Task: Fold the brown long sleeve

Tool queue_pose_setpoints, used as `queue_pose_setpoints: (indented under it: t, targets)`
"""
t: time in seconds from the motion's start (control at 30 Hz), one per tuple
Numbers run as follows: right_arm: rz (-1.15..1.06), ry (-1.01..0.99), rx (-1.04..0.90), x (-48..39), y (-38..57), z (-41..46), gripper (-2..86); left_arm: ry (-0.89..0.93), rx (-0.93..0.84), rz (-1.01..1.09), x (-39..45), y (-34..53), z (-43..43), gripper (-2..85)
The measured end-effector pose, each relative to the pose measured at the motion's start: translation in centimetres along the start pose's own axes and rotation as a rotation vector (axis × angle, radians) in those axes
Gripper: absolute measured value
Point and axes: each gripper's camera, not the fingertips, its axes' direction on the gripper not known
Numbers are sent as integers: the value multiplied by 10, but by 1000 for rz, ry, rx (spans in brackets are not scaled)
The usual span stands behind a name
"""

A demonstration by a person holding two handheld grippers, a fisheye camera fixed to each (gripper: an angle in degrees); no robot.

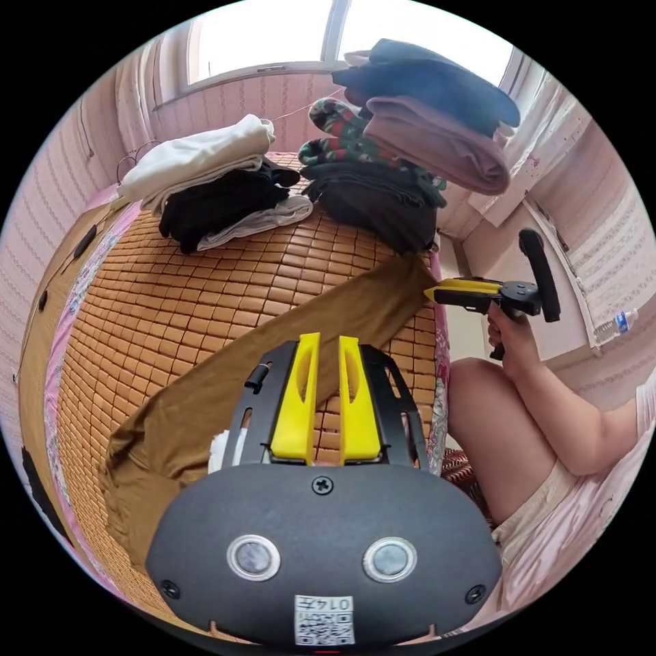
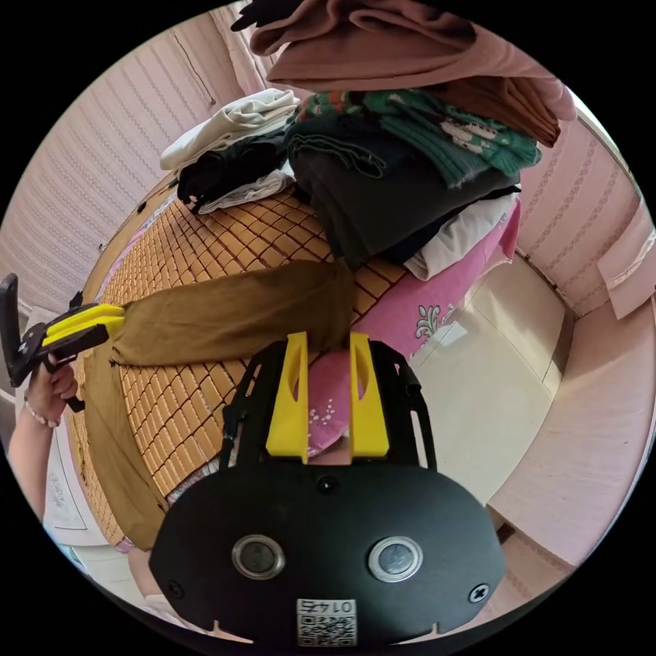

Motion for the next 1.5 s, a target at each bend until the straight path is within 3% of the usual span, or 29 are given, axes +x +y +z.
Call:
queue_pose_setpoints:
  t: [0.3, 0.57, 0.67, 0.83, 1.03, 1.13, 1.23, 1.37, 1.5]
  targets:
    - [22, -81, 32, 30, 23, -11, 13, -137, -168, 84, 16, -69, 62, 73]
    - [-10, -126, 127, 28, 36, -32, 11, -98, -187, 51, 22, -74, 50, -5]
    - [-53, -216, 251, 22, 42, -60, 10, -81, -90, -28, 14, -67, 14, -8]
    - [-208, -439, 442, -18, 35, -128, 10, -123, 145, -143, -11, -22, -117, -8]
    - [-631, -891, 588, -141, 30, -219, 11, -263, 403, -267, -22, 99, -297, -8]
    - [-917, -1108, 496, -223, 51, -250, 14, -325, 468, -368, -6, 183, -355, -5]
    - [-1225, -1218, 225, -314, 96, -244, 21, -364, 384, -548, 10, 278, -368, 8]
    - [-1575, -967, -220, -413, 208, -161, 52, -324, 212, -864, 28, 399, -353, 28]
    - [-1643, -810, -398, -434, 257, -110, 52, -210, 169, -1085, 72, 480, -352, 28]
